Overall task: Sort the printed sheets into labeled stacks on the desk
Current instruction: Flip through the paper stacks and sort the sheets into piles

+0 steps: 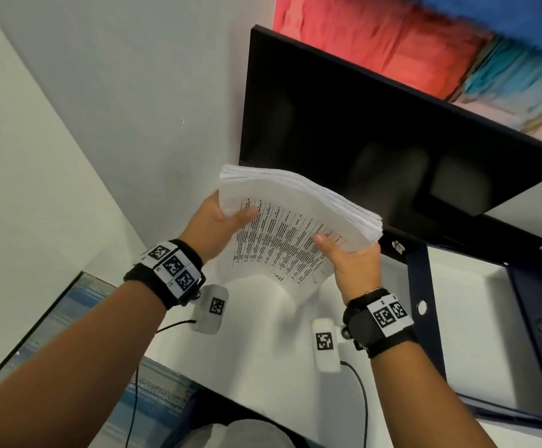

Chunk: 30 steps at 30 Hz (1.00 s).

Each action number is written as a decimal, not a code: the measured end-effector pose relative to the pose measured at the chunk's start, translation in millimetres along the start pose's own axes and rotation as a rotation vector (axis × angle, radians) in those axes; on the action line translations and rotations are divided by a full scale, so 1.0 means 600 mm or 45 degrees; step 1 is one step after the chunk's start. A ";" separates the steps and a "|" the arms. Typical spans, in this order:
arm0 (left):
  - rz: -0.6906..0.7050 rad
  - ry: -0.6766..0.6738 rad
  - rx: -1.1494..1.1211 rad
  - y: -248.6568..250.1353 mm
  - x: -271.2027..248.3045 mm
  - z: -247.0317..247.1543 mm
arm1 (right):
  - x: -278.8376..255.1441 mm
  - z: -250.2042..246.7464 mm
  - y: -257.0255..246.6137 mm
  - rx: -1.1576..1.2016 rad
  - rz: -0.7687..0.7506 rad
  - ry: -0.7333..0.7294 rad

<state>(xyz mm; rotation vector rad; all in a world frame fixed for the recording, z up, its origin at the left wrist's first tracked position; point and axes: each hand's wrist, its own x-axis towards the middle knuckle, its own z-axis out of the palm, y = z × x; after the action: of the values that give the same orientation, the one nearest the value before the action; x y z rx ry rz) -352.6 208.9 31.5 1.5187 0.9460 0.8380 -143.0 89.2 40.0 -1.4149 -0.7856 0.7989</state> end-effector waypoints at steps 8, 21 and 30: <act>-0.012 0.085 0.039 -0.014 -0.022 0.007 | -0.008 -0.001 0.016 -0.046 -0.046 0.056; -0.150 0.239 -0.008 -0.038 -0.044 0.030 | -0.003 0.000 0.031 -0.276 0.074 0.076; 0.700 0.061 0.974 0.083 0.001 -0.006 | 0.020 0.004 -0.049 -1.431 -0.684 -0.113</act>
<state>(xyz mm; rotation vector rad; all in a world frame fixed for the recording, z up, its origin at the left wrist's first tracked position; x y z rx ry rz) -349.3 207.2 81.2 2.5046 0.9461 0.9439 -138.4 100.3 69.2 -1.9711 -1.7422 -0.0768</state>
